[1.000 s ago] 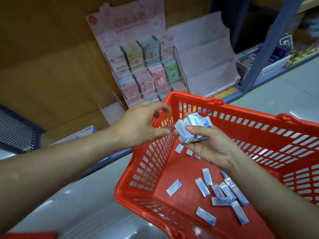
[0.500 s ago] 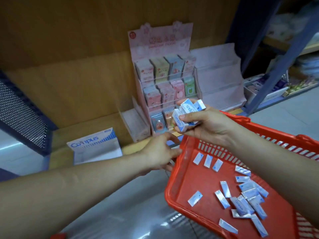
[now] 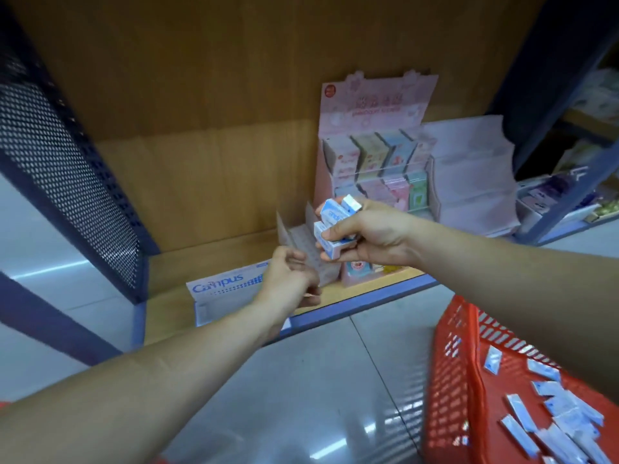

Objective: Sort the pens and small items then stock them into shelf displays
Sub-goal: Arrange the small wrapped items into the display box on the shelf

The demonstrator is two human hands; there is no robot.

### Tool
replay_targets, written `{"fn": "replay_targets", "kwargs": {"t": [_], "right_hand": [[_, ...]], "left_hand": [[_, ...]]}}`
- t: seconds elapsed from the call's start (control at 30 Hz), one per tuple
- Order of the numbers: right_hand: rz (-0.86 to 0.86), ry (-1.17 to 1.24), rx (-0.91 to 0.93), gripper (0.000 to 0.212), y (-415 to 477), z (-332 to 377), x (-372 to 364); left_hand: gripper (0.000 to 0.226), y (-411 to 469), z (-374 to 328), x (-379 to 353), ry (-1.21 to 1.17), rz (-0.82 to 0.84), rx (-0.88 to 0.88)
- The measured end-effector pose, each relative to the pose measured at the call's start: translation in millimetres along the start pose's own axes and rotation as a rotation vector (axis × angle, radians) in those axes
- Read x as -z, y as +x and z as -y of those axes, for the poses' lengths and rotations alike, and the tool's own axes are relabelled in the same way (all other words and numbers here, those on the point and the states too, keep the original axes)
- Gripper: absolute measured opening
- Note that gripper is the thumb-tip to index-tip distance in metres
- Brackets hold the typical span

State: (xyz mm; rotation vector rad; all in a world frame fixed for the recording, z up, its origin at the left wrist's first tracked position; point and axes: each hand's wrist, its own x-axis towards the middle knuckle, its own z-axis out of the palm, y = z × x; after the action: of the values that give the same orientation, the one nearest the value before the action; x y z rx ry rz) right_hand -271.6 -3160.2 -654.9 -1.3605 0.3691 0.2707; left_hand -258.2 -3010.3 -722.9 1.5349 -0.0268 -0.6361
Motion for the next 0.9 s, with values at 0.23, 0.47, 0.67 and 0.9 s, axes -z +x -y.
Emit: {"fn": "replay_targets", "kwargs": {"t": [0.23, 0.47, 0.67, 0.9], "right_hand": [[-0.077, 0.15, -0.069, 0.034, 18.4, -42.7, -14.2], [0.068, 0.005, -0.205, 0.031, 42.1, -45.6, -30.0], [0.12, -0.025, -0.322, 0.027, 71.1, -73.0, -65.8], [-0.035, -0.267, -0.318, 0.024, 105.6, -122.9, -67.7]], "left_hand": [[0.057, 13.5, -9.9, 26.5, -0.005, 0.145, -0.07], [0.049, 8.0, 1.5, 59.8, 0.261, 0.084, -0.13], [0.02, 2.2, 28.0, 103.8, 0.304, -0.085, -0.041], [0.024, 25.1, 100.1, 132.8, 0.885, -0.439, 0.282]]}}
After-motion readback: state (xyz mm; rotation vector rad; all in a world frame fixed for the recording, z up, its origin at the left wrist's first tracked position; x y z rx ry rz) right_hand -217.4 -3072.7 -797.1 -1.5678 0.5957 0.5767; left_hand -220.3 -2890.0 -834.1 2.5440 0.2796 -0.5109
